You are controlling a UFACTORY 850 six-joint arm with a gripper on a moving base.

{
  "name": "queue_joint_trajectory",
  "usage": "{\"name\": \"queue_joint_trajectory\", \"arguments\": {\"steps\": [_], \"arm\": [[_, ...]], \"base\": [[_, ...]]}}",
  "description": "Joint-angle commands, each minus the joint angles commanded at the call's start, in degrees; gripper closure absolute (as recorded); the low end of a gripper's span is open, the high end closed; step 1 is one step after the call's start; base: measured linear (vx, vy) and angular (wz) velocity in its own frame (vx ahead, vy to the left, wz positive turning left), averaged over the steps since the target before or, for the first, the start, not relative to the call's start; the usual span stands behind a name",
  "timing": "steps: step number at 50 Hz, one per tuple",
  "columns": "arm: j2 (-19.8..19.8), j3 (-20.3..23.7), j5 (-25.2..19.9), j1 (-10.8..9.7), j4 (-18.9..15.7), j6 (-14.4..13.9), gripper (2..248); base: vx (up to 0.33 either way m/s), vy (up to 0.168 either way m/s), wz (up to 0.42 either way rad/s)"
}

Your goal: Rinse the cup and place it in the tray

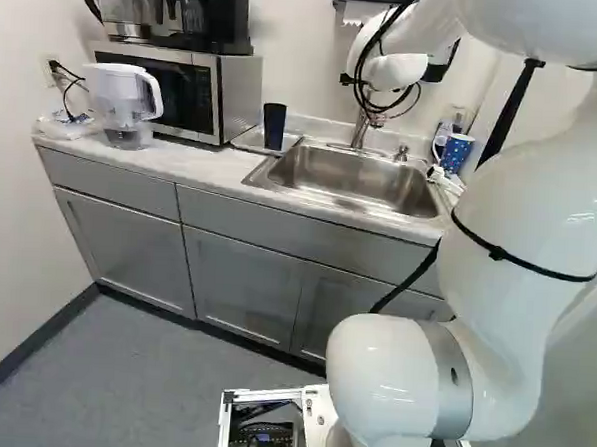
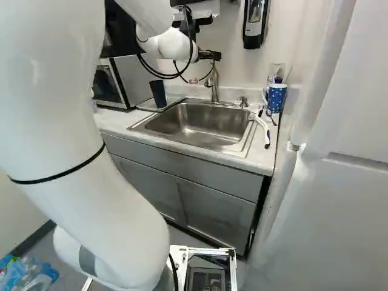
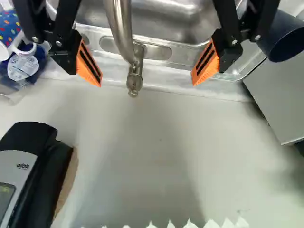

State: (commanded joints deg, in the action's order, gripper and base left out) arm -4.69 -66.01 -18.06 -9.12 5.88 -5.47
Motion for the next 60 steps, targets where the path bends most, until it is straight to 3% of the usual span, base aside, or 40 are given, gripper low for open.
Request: {"name": "queue_joint_trajectory", "arguments": {"steps": [27, 39, 60], "arm": [[-6.7, -7.2, -1.7, 2.9, 0.0, 0.0, 3], [-10.1, -10.9, -0.9, 3.1, 0.0, 0.0, 3], [-10.5, -11.3, 1.7, 3.1, 0.0, 0.0, 3]], "base": [[0.0, 0.0, 0.0], [0.0, 0.0, 0.0], [0.0, 0.0, 0.0]]}}
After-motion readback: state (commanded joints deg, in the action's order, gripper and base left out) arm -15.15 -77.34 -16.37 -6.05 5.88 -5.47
